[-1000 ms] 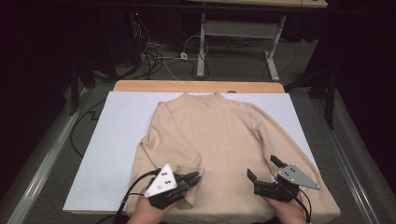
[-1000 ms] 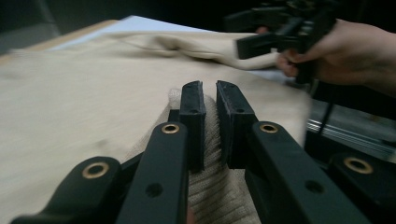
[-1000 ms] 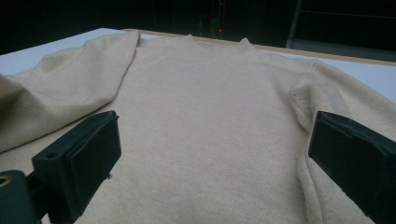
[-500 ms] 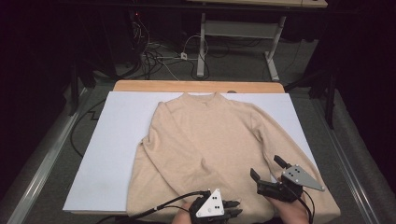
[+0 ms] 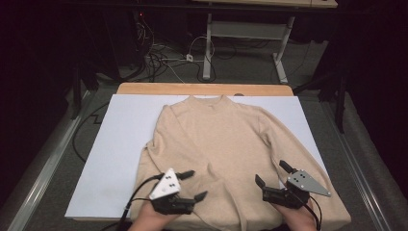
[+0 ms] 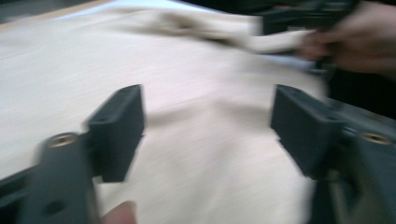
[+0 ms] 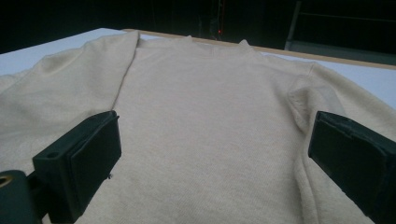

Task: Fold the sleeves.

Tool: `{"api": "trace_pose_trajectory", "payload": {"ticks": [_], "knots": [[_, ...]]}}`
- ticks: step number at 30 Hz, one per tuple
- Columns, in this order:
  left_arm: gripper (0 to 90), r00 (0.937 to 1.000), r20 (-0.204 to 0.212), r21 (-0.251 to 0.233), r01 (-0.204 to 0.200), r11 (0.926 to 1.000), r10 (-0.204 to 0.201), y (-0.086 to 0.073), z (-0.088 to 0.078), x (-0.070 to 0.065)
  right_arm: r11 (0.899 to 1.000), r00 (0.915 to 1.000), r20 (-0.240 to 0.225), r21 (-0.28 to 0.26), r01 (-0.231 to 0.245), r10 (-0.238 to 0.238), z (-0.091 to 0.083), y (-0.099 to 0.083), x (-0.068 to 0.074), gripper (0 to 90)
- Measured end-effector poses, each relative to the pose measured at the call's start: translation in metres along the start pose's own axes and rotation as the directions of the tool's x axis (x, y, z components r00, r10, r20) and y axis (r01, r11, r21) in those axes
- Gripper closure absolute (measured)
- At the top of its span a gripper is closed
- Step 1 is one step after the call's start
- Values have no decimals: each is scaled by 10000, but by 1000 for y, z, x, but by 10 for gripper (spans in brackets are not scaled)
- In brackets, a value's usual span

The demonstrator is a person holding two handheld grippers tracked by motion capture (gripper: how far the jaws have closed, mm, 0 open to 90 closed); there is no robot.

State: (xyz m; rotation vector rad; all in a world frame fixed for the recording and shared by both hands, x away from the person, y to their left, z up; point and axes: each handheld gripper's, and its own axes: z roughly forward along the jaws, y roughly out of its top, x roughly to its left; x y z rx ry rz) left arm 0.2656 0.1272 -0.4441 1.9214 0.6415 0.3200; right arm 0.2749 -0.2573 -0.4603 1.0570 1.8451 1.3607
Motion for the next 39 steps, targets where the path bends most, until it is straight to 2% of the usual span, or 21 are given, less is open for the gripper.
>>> {"api": "trace_pose_trajectory", "payload": {"ticks": [2, 5, 9, 12, 14, 15, 16, 18, 20, 22, 25, 26, 28, 29, 30, 32, 34, 35, 37, 38, 39], "knots": [[197, 9975, -644, 37, 307, 9995, -304, -8, -10, 18, 9999, 10000, -46, 132, -25, 26, 1, 0, 1, 42], [139, 9880, -1417, 232, 645, 9976, -606, -18, -24, 39, 9997, 9998, -180, 238, 58, -54, 1, -1, 4, 56], [39, 9703, -2162, 162, 1144, 9933, -1082, -32, -39, 60, 9991, 9991, -420, 414, 78, -61, 2, 1, 8, 113], [0, 9558, -2586, -37, 1436, 9896, -1396, -43, -49, 69, 9981, 9970, -776, 615, 67, -19, 2, 1, 15, 220], [0, 9500, -2879, 266, 1343, 9906, -1210, -48, -54, 74, 9963, 9872, -1595, 856, 49, 88, 1, 3, 22, 493], [0, 9430, -3093, 248, 1372, 9902, -1229, -50, -57, 77, 9945, 9778, -2090, 1048, 87, 134, 2, 5, 28, 542], [0, 9396, -3142, 169, 1486, 9888, -1358, -52, -60, 80, 9926, 9699, -2435, 1200, 202, 97, 3, 6, 35, 599], [0, 9305, -3392, 132, 1517, 9883, -1382, -55, -64, 86, 9875, 9599, -2792, 1415, 688, -268, 5, 8, 51, 655], [0, 9133, -3826, 83, 1545, 9880, -1396, -58, -66, 91, 9809, 9518, -3038, 1681, 975, -425, 8, 8, 66, 673], [0, 9111, -3898, 88, 1490, 9888, -1338, -59, -67, 96, 9714, 9496, -3055, 1959, 1340, -694, 10, 5, 77, 679], [0, 9067, -4099, 291, 1220, 9921, -995, -61, -60, 102, 9479, 9586, -2637, 2636, 1786, -1073, 13, -1, 82, 671], [0, 9042, -4164, 307, 1184, 9925, -950, -62, -57, 105, 9405, 9623, -2483, 2866, 1825, -1111, 15, -4, 81, 694], [0, 9067, -4065, 491, 1450, 9882, -1129, -61, -54, 109, 9303, 9629, -2537, 3230, 1738, -918, 19, -9, 80, 851], [0, 9065, -4057, 352, 1435, 9890, -1170, -62, -55, 109, 9313, 9580, -2784, 3263, 1618, -689, 18, -10, 80, 879], [0, 9062, -4043, 295, 1486, 9885, -1242, -62, -55, 110, 9390, 9504, -3089, 3154, 1370, -349, 16, -10, 81, 884], [0, 9049, -4020, 241, 1630, 9863, -1397, -62, -56, 111, 9528, 9456, -3253, 2857, 1027, -44, 8, -5, 79, 885], [0, 9038, -4025, 196, 1672, 9857, -1453, -63, -56, 112, 9597, 9493, -3144, 2690, 819, 71, 0, -3, 74, 882], [0, 9039, -4017, 217, 1695, 9853, -1467, -63, -55, 112, 9602, 9548, -2973, 2668, 831, 0, -3, -3, 71, 875], [0, 9042, -4004, 228, 1719, 9849, -1485, -63, -55, 112, 9525, 9719, -2339, 2893, 956, -265, -4, -9, 63, 799], [0, 9050, -3981, 205, 1724, 9848, -1501, -63, -55, 112, 9464, 9757, -2168, 3069, 1002, -329, -4, -11, 60, 759], [0, 9046, -3981, 178, 1736, 9847, -1522, -63, -56, 112, 9507, 9764, -2144, 2966, 903, -259, -5, -11, 58, 718]]}}
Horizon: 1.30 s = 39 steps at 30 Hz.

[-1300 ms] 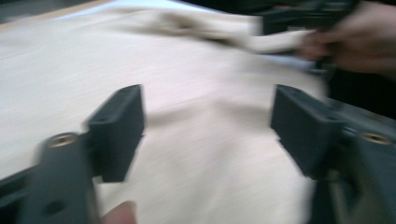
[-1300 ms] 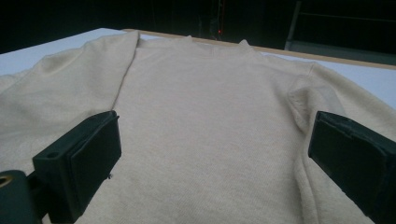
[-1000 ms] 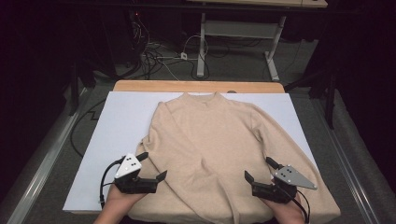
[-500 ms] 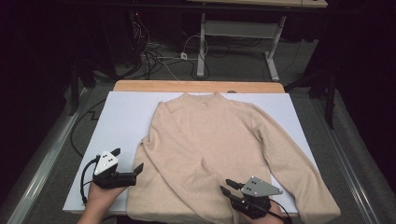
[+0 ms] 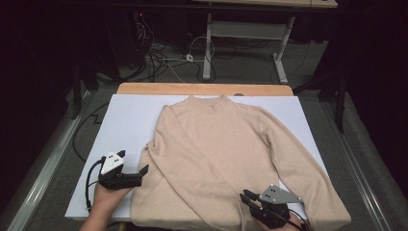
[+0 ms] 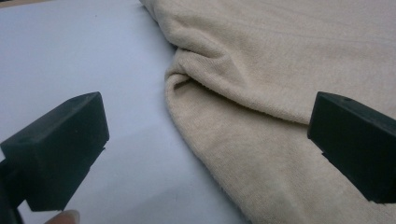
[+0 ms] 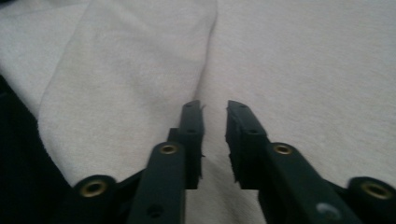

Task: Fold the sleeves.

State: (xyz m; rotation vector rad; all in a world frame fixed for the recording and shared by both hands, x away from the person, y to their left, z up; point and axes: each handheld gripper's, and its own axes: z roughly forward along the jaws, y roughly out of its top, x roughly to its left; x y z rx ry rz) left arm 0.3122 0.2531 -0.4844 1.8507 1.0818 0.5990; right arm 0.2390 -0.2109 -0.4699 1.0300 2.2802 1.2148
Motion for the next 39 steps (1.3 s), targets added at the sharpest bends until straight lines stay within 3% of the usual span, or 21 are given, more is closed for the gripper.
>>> {"api": "trace_pose_trajectory", "payload": {"ticks": [3, 5, 7, 12, 14, 16, 18, 19, 20, 22, 23, 24, 25, 27, 29, 32, 35, 39], "knots": [[0, 10000, -26, -143, -33, 9999, 32, -1, -1, 0, 9955, 9983, -399, -863, 384, -420, -8, 11, 12, 679], [0, 10000, -15, -225, -73, 9997, 73, -2, -2, -1, 9918, 9914, -992, -1033, 754, -857, -4, 17, 27, 698], [0, 10000, 8, -345, -53, 9994, 53, -2, -4, 0, 9927, 9809, -1616, -698, 983, -1085, 10, 17, 41, 707], [0, 9999, 13, -578, 142, 9982, -141, -4, -6, 1, 9880, 9572, -2477, -13, 1542, -1497, 34, 10, 66, 665], [0, 9999, 58, -503, 112, 9987, -109, -3, -5, 1, 9852, 9504, -2644, 56, 1716, -1640, 38, 9, 73, 613], [0, 9999, 88, -402, 112, 9991, -109, -3, -4, 1, 9799, 9524, -2415, 250, 1980, -1862, 42, 8, 77, 580], [0, 9999, 69, -417, 79, 9991, -76, -3, -4, 1, 9712, 9525, -2074, 368, 2356, -2232, 45, 5, 81, 682], [0, 10000, 62, -423, 58, 9991, -56, -3, -4, 1, 9694, 9500, -2101, 336, 2431, -2310, 45, 6, 82, 809], [0, 10000, 62, -432, 52, 9991, -49, -3, -4, 1, 9724, 9505, -2216, 333, 2308, -2180, 44, 8, 82, 868], [0, 9999, 61, -446, 85, 9990, -82, -3, -4, 1, 9695, 9432, -2410, 313, 2432, -2288, 42, 10, 85, 878], [0, 9999, 70, -453, 99, 9989, -96, -3, -4, 1, 9725, 9353, -2751, 43, 2329, -2228, 38, 12, 88, 878], [0, 9999, 75, -457, 99, 9989, -95, -3, -5, 1, 9743, 9337, -2824, -153, 2249, -2200, 34, 14, 89, 870], [0, 9999, 79, -475, 120, 9988, -116, -3, -5, 1, 9746, 9337, -2819, -270, 2224, -2209, 30, 16, 89, 851], [0, 9999, 106, -454, 124, 9989, -119, -3, -4, 2, 9813, 9446, -2656, -560, 1844, -1927, 22, 19, 80, 725], [0, 9999, 115, -454, 119, 9989, -114, -3, -4, 2, 9871, 9690, -1910, -643, 1469, -1567, 12, 19, 58, 688], [0, 9998, 146, -404, 117, 9991, -111, -3, -4, 2, 9900, 9855, -1052, -607, 1273, -1332, 1, 12, 34, 671], [0, 9996, 173, -279, 222, 9994, -218, -2, -3, 3, 9949, 9902, -986, -311, 960, -987, -4, 3, 17, 689], [0, 9993, 195, 188, 301, 9994, -304, 2, 1, 4, 9973, 9867, -1448, -211, 709, -732, -1, -2, 13, 712]]}}
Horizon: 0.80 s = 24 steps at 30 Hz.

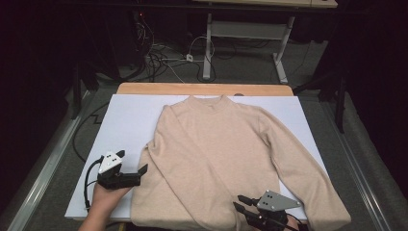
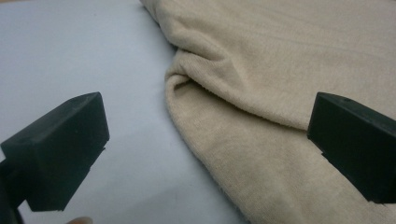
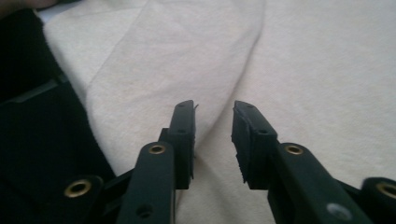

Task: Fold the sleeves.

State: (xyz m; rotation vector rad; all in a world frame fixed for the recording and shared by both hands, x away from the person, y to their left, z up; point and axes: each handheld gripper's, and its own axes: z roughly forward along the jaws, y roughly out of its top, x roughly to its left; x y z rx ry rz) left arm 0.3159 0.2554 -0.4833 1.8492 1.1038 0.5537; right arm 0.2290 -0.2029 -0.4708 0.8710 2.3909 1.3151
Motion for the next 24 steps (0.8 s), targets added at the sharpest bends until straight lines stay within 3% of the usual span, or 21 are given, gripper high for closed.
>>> {"api": "trace_pose_trajectory", "payload": {"ticks": [4, 8, 14, 19, 24], "knots": [[0, 9996, -191, 81, -186, 9998, 188, 3, 3, 1, 9998, 9995, -298, 209, 58, -52, 6, -4, 4, 720], [0, 9998, -133, 127, -145, 9998, 147, 4, 3, 2, 9992, 9997, -237, 387, 107, -98, 8, -7, 8, 763], [0, 9997, 15, -138, -247, 9996, 247, 12, -5, -4, 9985, 9996, 236, 528, 153, -166, 4, -13, 4, 795], [0, 9997, 122, -162, -196, 9997, 198, 15, -1, -4, 9982, 9956, 939, 596, -42, -15, -4, -18, -6, 786], [0, 9998, 168, 11, -136, 9999, 136, 15, 6, -3, 9993, 9953, 927, 220, -304, 282, -12, -20, -11, 762]]}}
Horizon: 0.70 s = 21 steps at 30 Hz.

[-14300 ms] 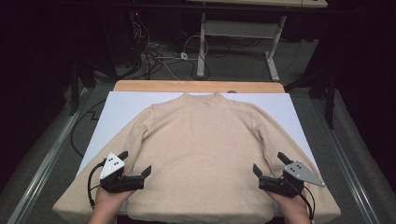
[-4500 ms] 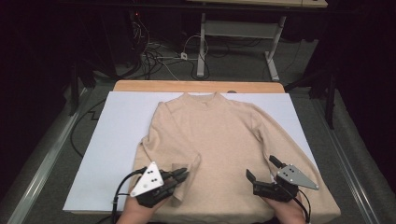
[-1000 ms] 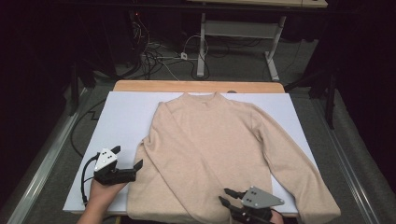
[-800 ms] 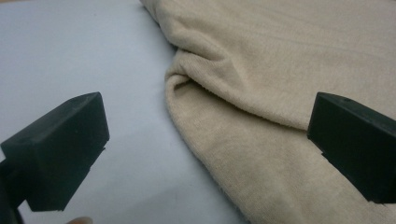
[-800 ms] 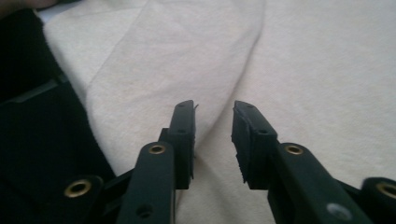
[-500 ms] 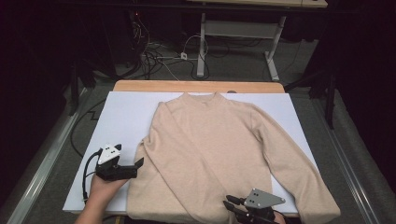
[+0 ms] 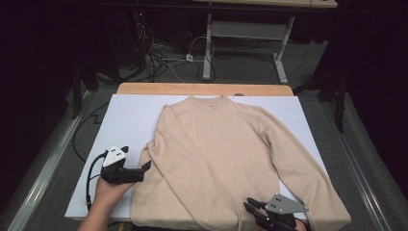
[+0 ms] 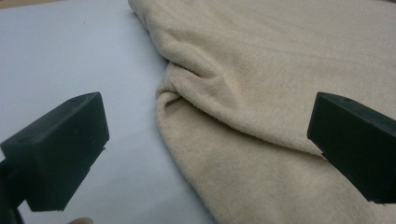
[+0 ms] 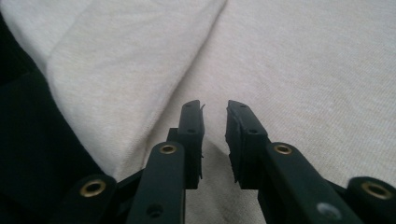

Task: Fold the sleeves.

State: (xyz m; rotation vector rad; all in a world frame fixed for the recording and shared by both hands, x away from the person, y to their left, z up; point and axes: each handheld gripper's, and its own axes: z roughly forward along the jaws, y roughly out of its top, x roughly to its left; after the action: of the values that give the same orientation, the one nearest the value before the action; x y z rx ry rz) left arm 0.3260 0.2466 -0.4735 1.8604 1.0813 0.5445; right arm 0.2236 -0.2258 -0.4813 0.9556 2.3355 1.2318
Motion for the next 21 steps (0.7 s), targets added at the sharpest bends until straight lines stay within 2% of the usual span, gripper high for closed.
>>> {"api": "trace_pose_trajectory", "payload": {"ticks": [3, 4, 5, 8, 10, 12, 14, 15, 17, 19, 21], "knots": [[0, 10000, 38, 24, 45, 10000, -45, 0, 2, 1, 9999, 9997, -249, -116, -58, 55, 0, 1, 4, 748], [28, 9999, 95, -6, 49, 10000, -49, 0, 2, 1, 9999, 9995, -305, -125, 17, -21, 1, 2, 6, 744], [74, 9999, 131, -41, 54, 10000, -54, -1, 2, 1, 9999, 9995, -324, -113, 60, -64, 1, 2, 8, 742], [330, 10000, 41, -93, -31, 10000, 32, 0, 4, -1, 9998, 9993, -383, -188, 30, -37, 2, 4, 10, 741], [442, 9999, 97, -125, 43, 9999, -42, 4, 9, 0, 9998, 9992, -392, -176, 34, -41, 3, 5, 10, 741], [497, 10000, -38, -50, 22, 10000, -23, 13, 18, 2, 9999, 9990, -432, -151, 56, -62, 4, 5, 10, 735], [525, 9999, -123, 15, 13, 10000, -13, 24, 29, 5, 9999, 9990, -441, -127, 86, -92, 5, 5, 10, 734], [532, 9996, -290, 206, -68, 9998, 74, 31, 37, 7, 9999, 9989, -455, -145, 67, -74, 5, 5, 10, 734], [541, 9993, -362, 609, -109, 9981, 131, 42, 55, 11, 9998, 9988, -492, -189, 47, -56, 5, 6, 9, 734], [540, 9976, -684, 1070, -26, 9943, 100, 51, 72, 18, 9998, 9985, -549, -205, 5, -16, 5, 6, 9, 734], [539, 9979, -631, 1300, 198, 9913, -117, 57, 87, 23, 9998, 9977, -676, -217, -45, 30, 6, 6, 8, 734]]}}
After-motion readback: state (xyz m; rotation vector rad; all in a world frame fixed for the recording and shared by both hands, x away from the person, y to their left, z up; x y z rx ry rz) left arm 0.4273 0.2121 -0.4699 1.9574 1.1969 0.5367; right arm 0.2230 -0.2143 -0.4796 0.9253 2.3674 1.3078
